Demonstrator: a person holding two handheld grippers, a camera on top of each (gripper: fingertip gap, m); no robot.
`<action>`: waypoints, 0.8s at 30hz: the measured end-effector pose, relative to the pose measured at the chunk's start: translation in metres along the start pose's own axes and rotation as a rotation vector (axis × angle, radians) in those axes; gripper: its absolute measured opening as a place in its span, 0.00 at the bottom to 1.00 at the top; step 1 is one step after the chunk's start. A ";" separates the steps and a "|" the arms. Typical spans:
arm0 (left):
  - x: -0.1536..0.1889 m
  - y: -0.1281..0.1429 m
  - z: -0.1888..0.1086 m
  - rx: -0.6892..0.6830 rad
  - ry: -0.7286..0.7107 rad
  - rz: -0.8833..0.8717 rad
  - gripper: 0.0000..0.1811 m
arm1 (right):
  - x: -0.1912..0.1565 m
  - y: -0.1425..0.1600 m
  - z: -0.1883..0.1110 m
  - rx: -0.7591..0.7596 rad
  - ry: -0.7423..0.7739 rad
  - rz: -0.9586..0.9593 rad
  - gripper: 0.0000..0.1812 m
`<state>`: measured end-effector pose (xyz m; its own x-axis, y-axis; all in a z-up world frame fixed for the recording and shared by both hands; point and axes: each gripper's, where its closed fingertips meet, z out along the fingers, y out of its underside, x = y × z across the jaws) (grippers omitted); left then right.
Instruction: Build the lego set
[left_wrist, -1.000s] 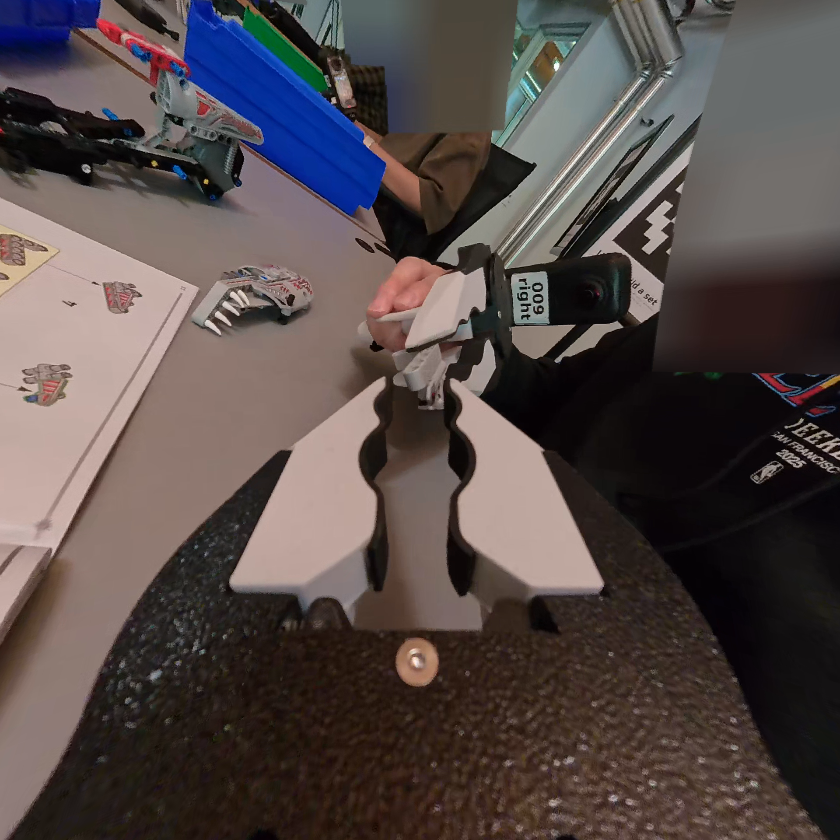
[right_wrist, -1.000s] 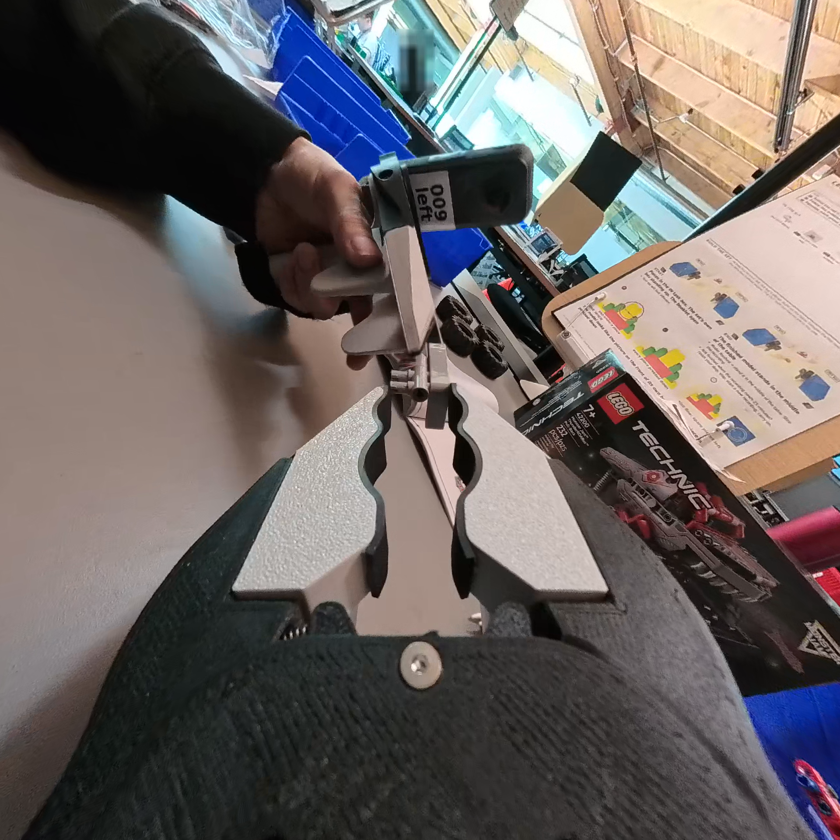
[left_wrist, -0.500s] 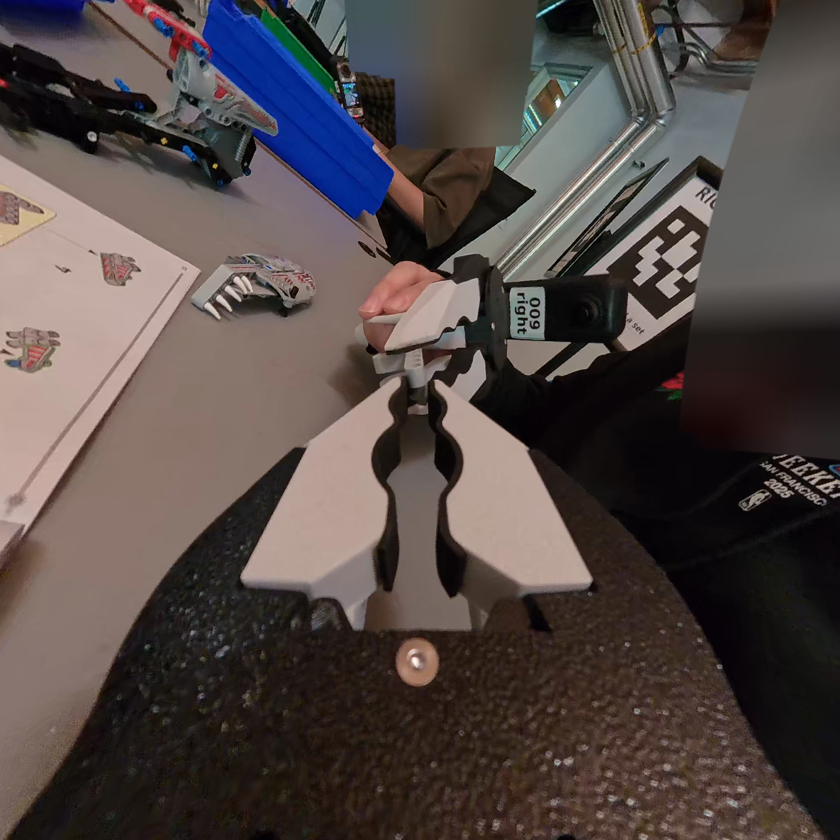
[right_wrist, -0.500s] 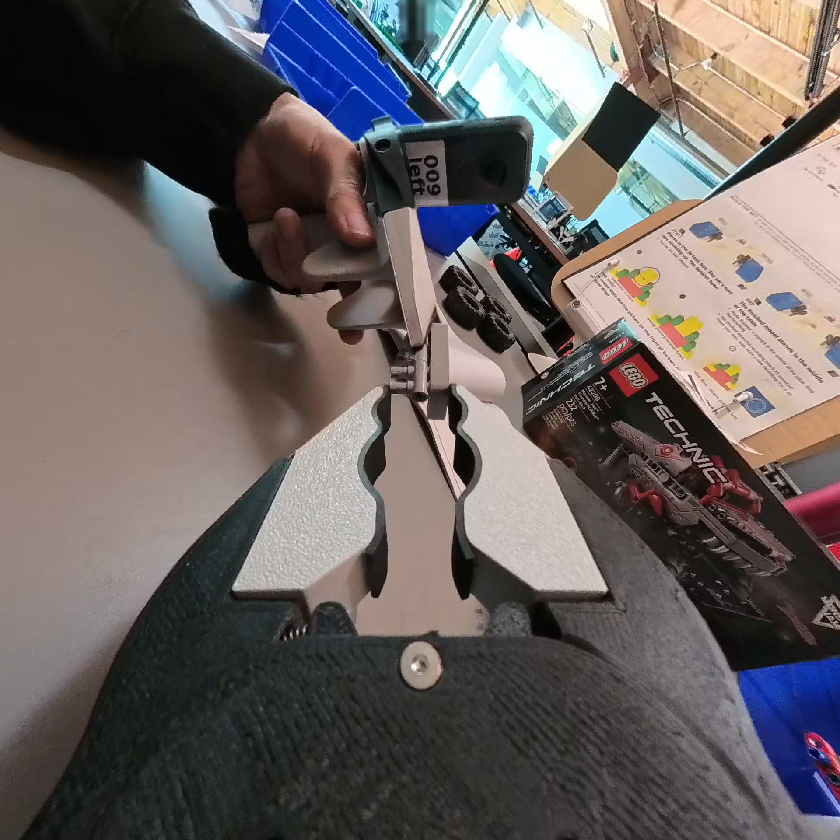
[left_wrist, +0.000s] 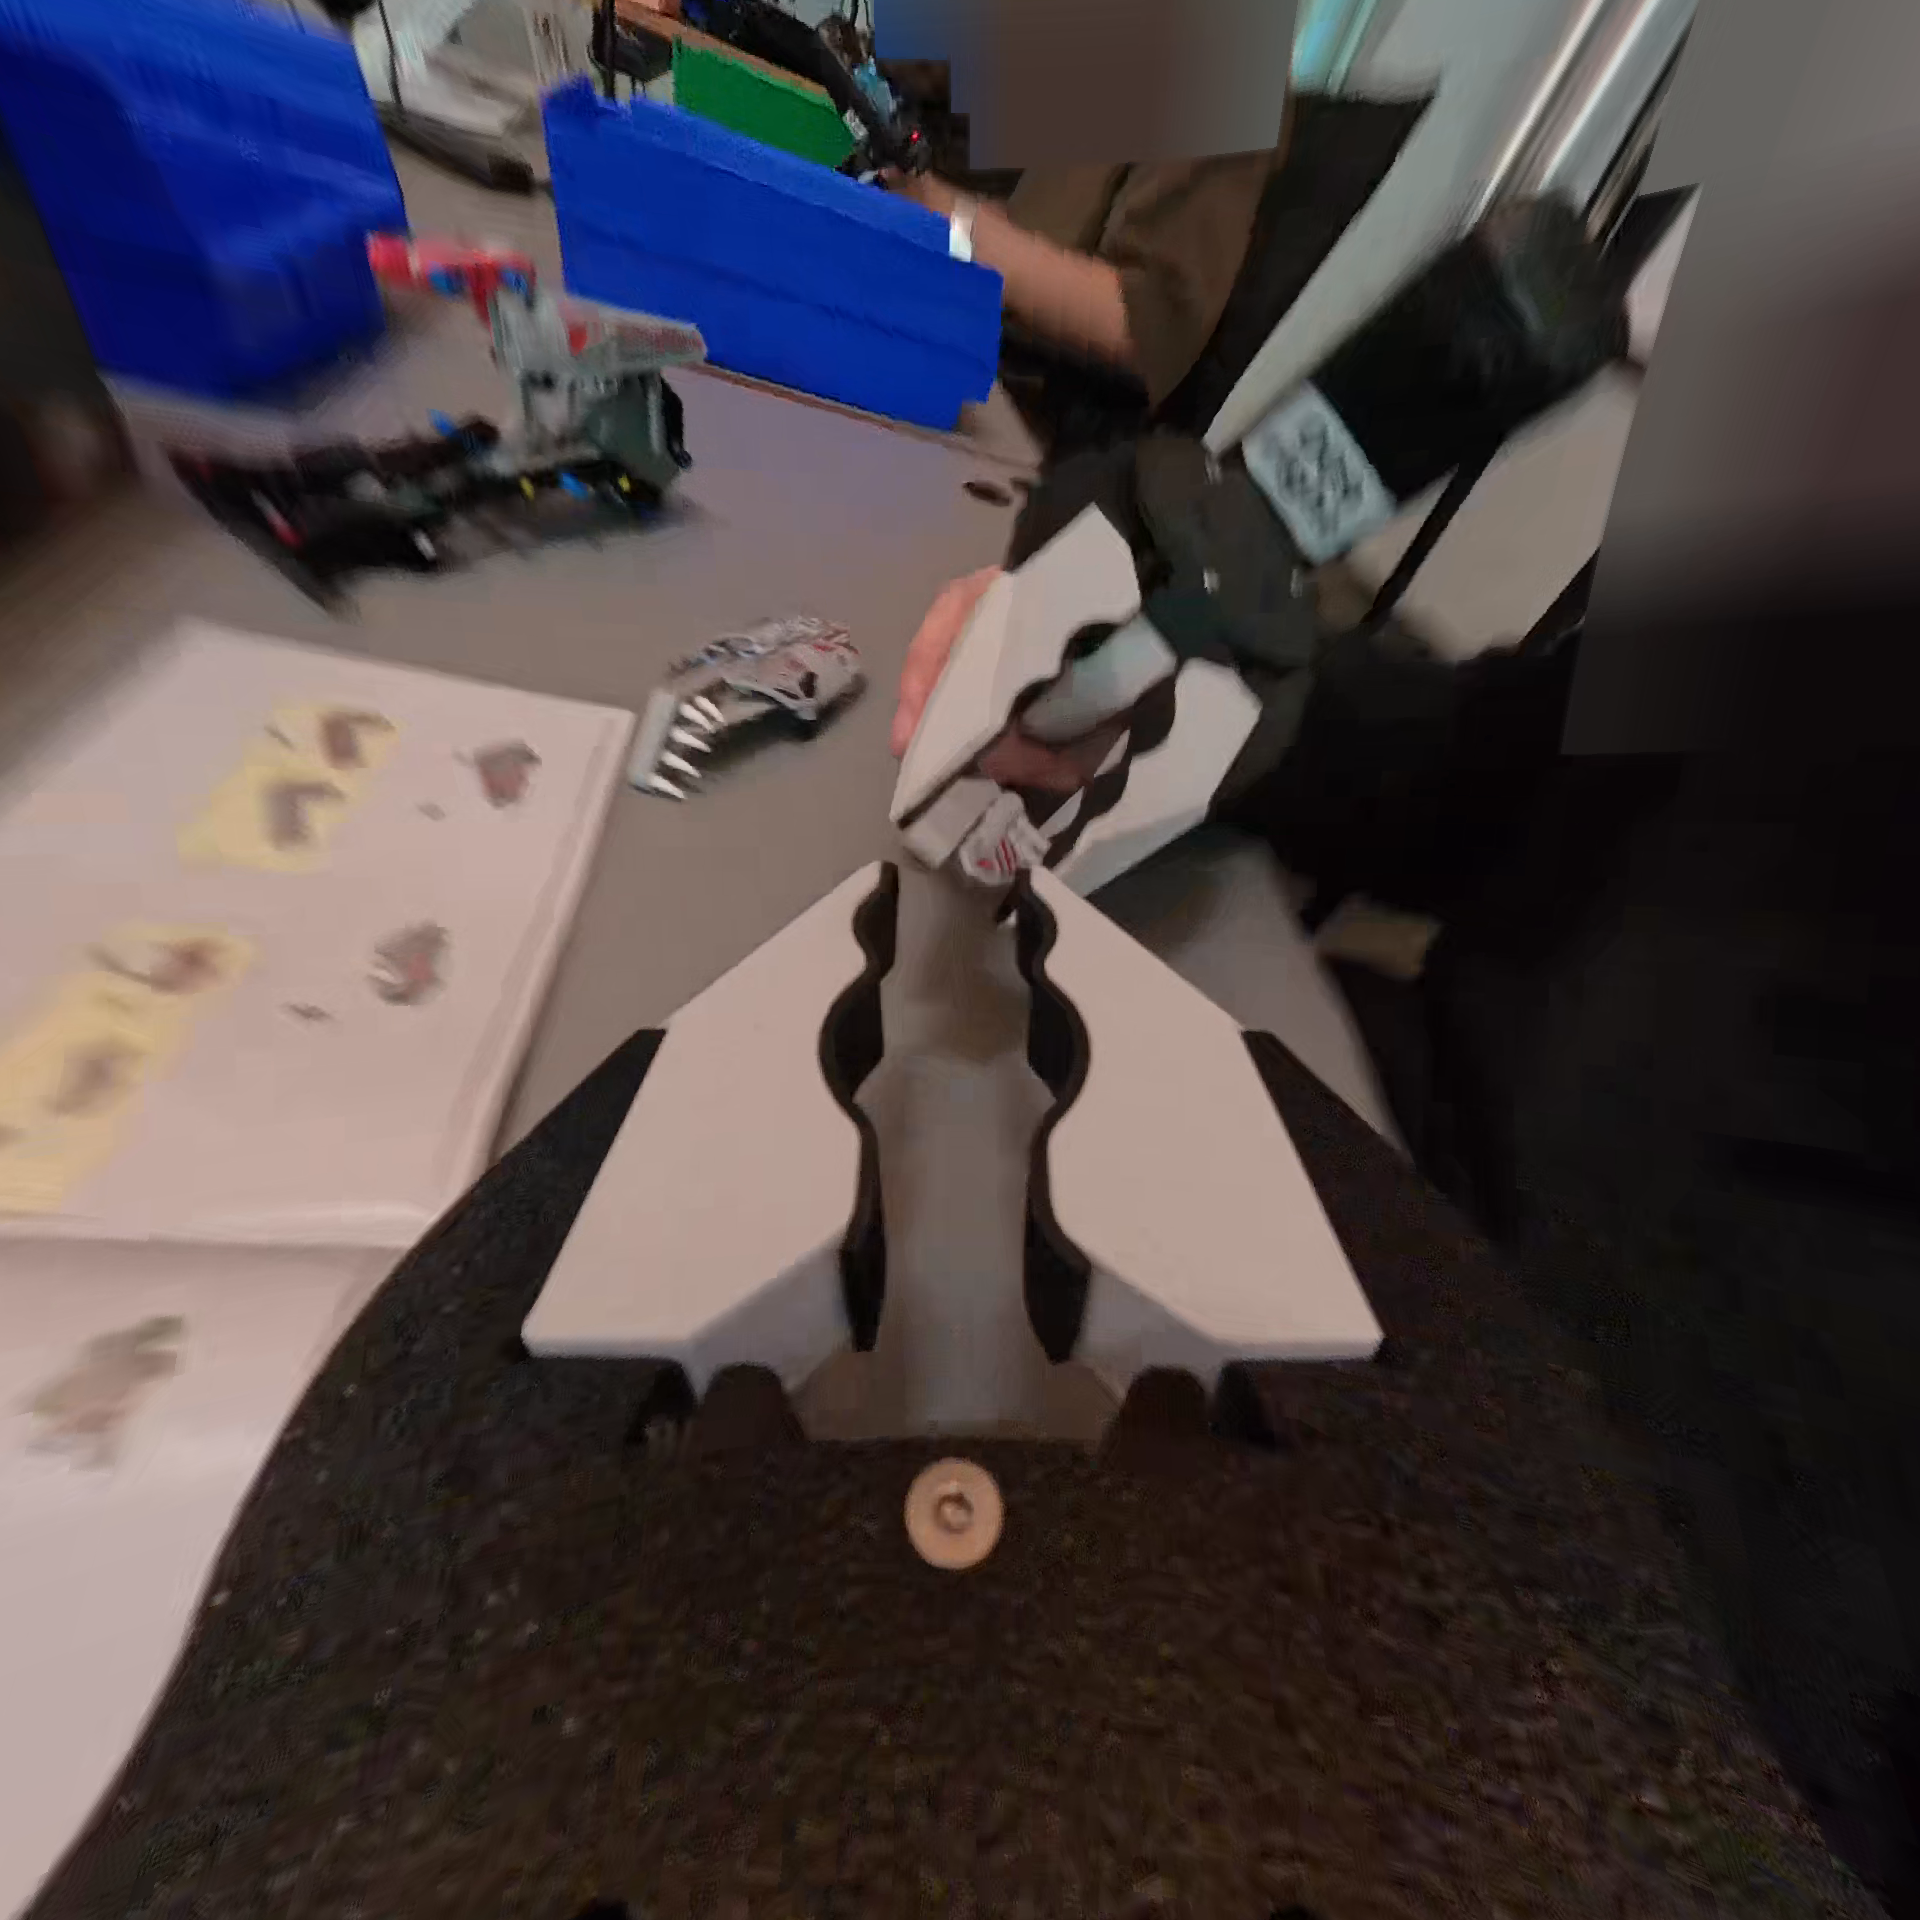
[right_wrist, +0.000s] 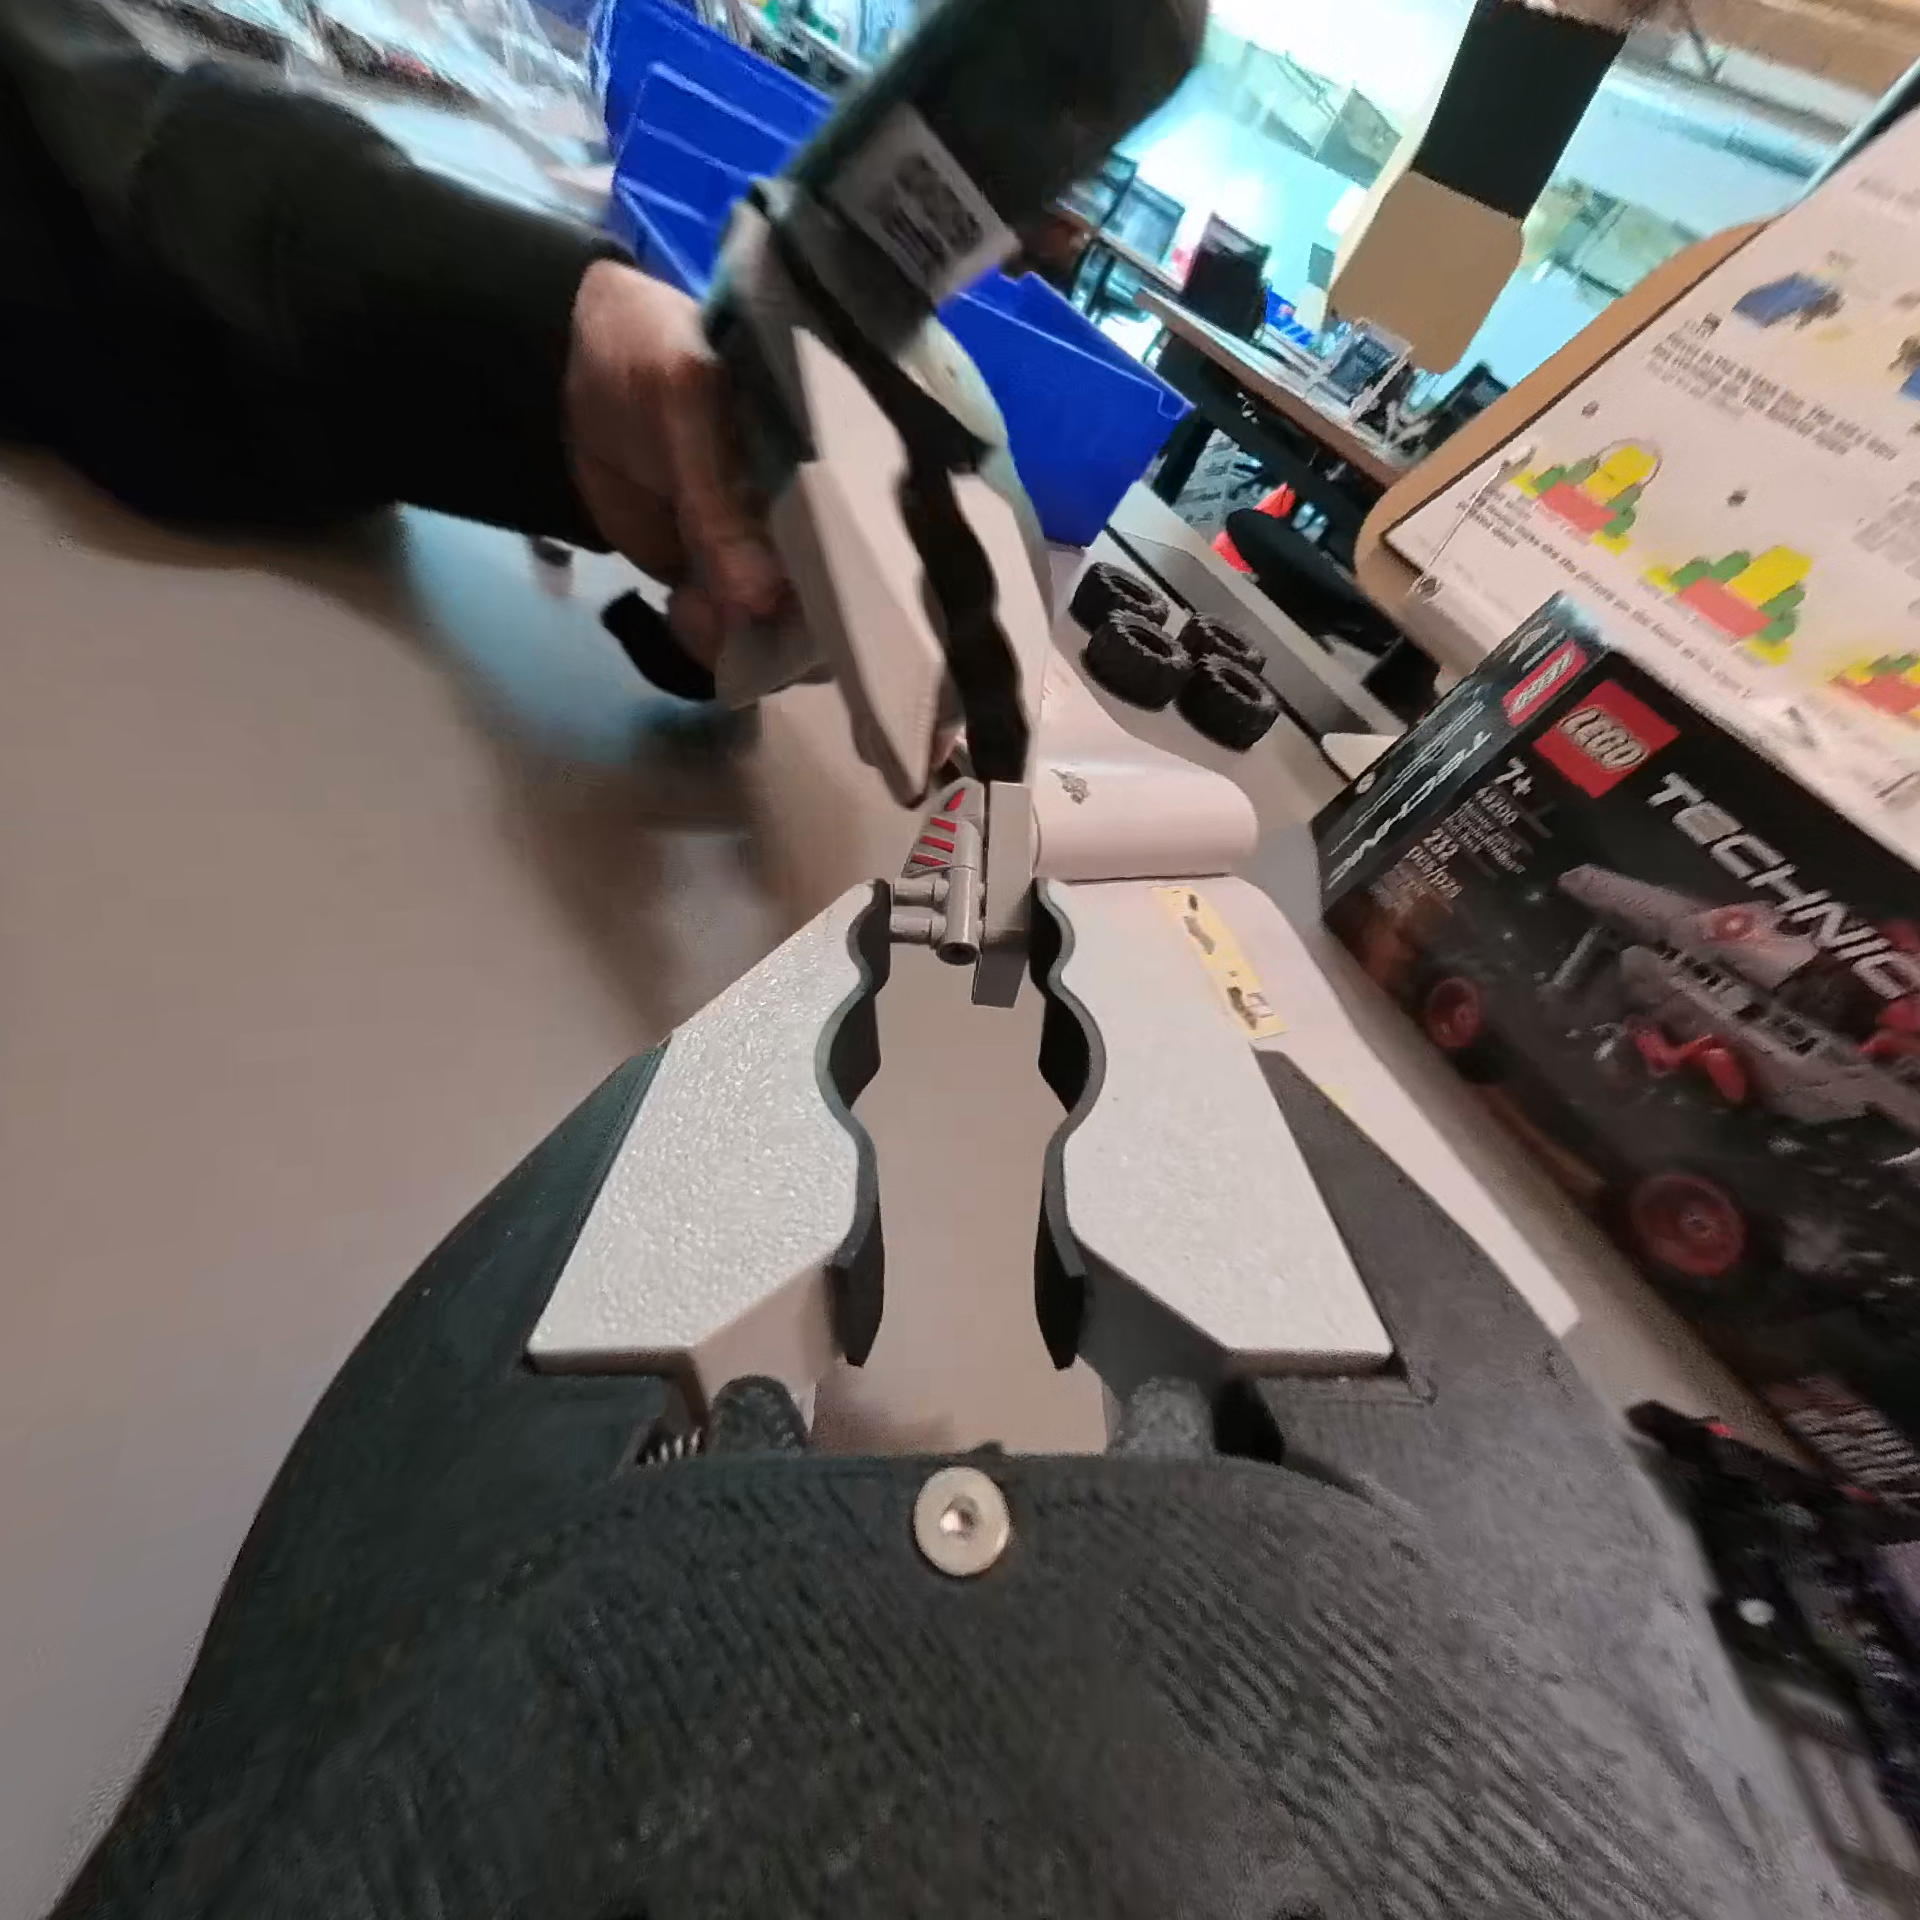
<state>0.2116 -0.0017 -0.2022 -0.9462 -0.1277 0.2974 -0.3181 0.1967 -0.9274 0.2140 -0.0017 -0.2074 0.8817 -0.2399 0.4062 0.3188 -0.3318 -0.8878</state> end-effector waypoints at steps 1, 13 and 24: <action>-0.001 0.000 -0.002 -0.031 -0.055 0.131 0.15 | 0.001 0.000 -0.001 0.004 -0.012 0.039 0.13; -0.001 0.008 0.006 -0.263 -0.341 0.962 0.10 | -0.012 0.007 0.001 -0.085 -0.138 0.246 0.14; -0.007 0.012 0.006 -0.380 -0.450 1.265 0.04 | -0.009 0.013 0.005 -0.137 -0.124 0.354 0.14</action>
<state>0.2144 -0.0045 -0.2167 -0.5236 0.0490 -0.8505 0.6626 0.6509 -0.3705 0.2118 0.0002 -0.2239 0.9666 -0.2525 0.0436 -0.0546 -0.3690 -0.9278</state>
